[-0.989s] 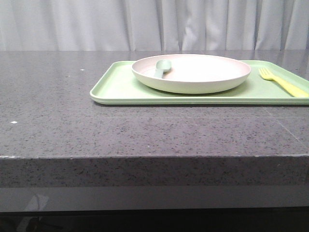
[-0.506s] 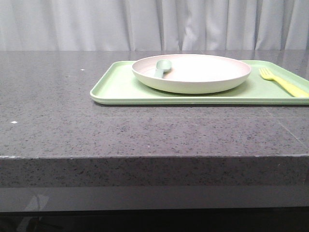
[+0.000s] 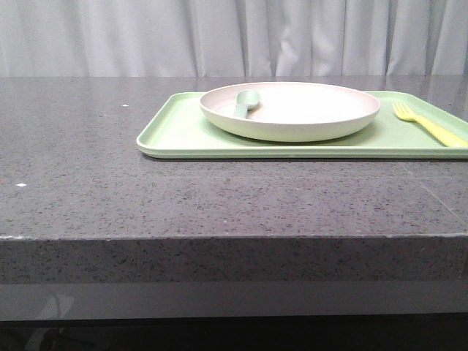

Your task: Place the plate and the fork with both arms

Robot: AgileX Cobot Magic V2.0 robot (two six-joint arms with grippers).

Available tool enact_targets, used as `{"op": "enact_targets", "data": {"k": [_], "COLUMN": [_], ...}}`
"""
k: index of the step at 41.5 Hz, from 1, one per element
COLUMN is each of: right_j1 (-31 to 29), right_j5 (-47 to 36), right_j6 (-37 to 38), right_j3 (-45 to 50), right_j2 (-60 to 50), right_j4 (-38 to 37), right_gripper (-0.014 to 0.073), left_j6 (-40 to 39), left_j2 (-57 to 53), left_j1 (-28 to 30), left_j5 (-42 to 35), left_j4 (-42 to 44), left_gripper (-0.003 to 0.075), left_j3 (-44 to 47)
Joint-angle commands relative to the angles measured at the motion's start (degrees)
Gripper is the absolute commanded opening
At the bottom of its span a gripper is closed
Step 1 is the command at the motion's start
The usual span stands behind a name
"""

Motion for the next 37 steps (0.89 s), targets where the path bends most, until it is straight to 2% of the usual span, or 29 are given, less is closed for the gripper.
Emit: {"op": "enact_targets", "data": {"k": [1,7,11,16,21,26,31,37], "right_j1": [0.20,0.20,0.20,0.20,0.20,0.20,0.20,0.20], "right_j5": [-4.01,-4.01,-3.96,-3.96,-3.96,-3.96,-3.96,-3.96], "right_j6": [0.00,0.00,0.00,0.00,0.00,0.00,0.00,0.00], "right_j3": [-1.24,-1.24,-1.24,-1.24,-1.24,-1.24,-1.24,-1.24], "right_j2": [0.50,0.50,0.50,0.50,0.50,0.50,0.50,0.50], "right_j4": [0.47,0.47,0.47,0.47,0.47,0.47,0.47,0.47], "right_gripper": [-0.0068,-0.0068,-0.0068,-0.0068,-0.0068,-0.0068,-0.0068,-0.0068], "left_j6": [-0.78,-0.78,-0.78,-0.78,-0.78,-0.78,-0.78,-0.78], "left_j2": [0.27,-1.44,-4.44,-10.06,-17.72,-24.94,-31.33,-35.20], "left_j1": [-0.32,-0.04,3.17,9.54,16.12,21.34,23.66,23.79], "left_j5": [-4.16,-5.44,-9.15,-18.72,-32.73,-42.18,-47.09,-50.37], "left_j4": [0.10,-0.01,-0.01,1.78,1.78,-0.44,-2.57,-2.86], "left_gripper": [-0.0020,-0.0020,-0.0020,-0.0020,-0.0020,-0.0020,-0.0020,-0.0020], "left_j3": [-1.42,0.35,3.96,11.62,21.98,32.01,40.16,46.27]}}
